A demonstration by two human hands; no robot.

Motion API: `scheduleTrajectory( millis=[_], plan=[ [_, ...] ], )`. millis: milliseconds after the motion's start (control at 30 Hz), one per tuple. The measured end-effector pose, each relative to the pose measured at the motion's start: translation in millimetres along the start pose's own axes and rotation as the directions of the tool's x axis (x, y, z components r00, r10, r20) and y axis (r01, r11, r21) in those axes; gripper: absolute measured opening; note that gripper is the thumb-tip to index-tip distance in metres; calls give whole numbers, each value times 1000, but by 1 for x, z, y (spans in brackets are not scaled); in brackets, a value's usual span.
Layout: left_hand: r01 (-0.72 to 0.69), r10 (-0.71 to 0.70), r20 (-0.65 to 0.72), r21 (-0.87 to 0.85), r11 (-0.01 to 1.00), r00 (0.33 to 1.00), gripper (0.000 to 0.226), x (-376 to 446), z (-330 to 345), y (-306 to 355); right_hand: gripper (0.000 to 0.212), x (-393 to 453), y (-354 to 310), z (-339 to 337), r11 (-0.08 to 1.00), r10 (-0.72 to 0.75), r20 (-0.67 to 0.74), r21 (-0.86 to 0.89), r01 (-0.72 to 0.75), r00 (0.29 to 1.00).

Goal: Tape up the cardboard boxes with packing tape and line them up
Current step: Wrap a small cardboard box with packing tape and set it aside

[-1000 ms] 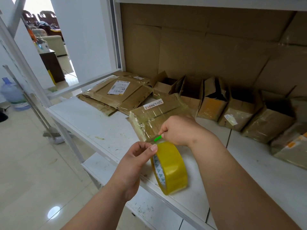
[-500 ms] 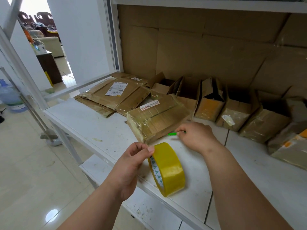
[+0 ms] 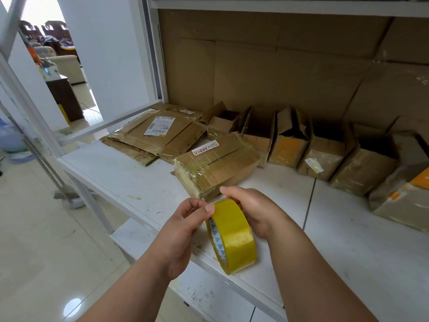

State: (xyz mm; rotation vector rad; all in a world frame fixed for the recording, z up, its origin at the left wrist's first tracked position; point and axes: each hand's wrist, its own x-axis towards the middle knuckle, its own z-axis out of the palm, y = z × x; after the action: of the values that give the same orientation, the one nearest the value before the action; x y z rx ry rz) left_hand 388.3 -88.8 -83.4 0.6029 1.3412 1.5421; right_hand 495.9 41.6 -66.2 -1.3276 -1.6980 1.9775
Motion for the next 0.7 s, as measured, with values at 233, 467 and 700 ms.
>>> scheduleTrajectory(
  millis=[233, 467, 700],
  plan=[
    [45, -4, -126, 319, 947, 992, 60, 0, -6, 12, 27, 6, -2, 6, 991, 16, 62, 130, -24, 998],
    [-345, 614, 23, 843, 413, 789, 32, 47, -24, 37, 23, 4, 0, 8, 981, -78, -32, 173, 82, 996],
    [-274, 325, 220, 953, 129, 920, 41, 94, -33, 35, 20, -4, 1, 7, 971, -144, -106, 176, 161, 984]
  ],
)
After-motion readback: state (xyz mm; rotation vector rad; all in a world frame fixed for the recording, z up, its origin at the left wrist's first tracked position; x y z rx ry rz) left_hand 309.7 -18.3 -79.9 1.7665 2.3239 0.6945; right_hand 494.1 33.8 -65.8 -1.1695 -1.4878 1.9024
